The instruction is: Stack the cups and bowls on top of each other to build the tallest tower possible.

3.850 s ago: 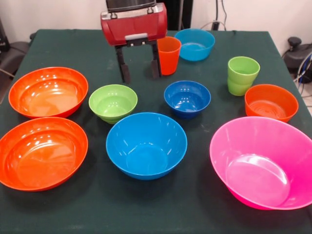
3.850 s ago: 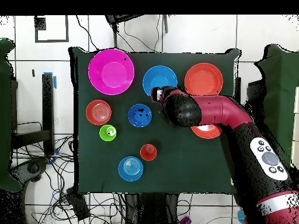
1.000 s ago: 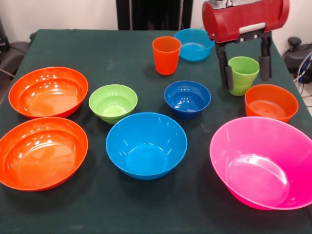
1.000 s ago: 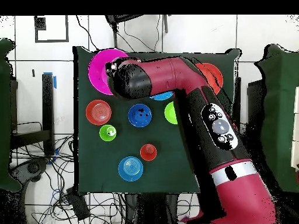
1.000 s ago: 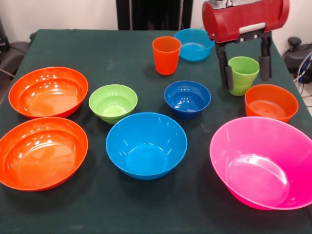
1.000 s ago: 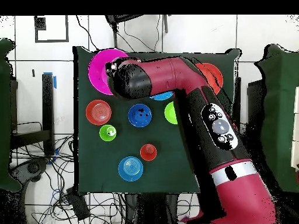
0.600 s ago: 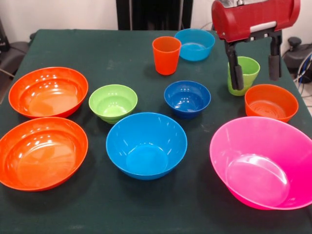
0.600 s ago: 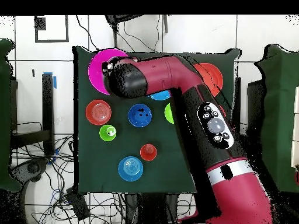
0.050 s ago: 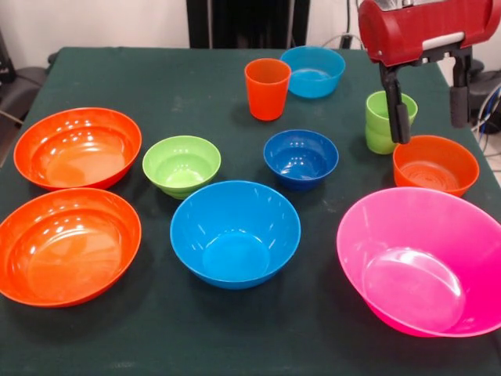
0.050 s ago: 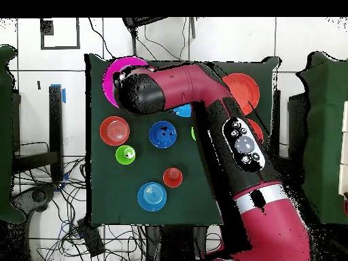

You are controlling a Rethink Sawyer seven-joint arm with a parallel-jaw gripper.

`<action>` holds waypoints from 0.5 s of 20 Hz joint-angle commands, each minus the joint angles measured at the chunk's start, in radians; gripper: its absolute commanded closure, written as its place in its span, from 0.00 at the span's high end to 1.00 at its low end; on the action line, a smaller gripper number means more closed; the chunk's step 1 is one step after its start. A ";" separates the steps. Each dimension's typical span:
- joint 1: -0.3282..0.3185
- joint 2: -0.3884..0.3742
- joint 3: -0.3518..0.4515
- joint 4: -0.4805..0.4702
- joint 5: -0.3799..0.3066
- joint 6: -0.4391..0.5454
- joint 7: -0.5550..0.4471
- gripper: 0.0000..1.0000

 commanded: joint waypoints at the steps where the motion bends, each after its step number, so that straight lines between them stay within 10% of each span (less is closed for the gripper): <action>1: 0.016 0.052 -0.056 -0.008 -0.038 0.051 -0.033 1.00; 10: 0.015 0.055 -0.052 -0.020 -0.047 0.078 -0.069 1.00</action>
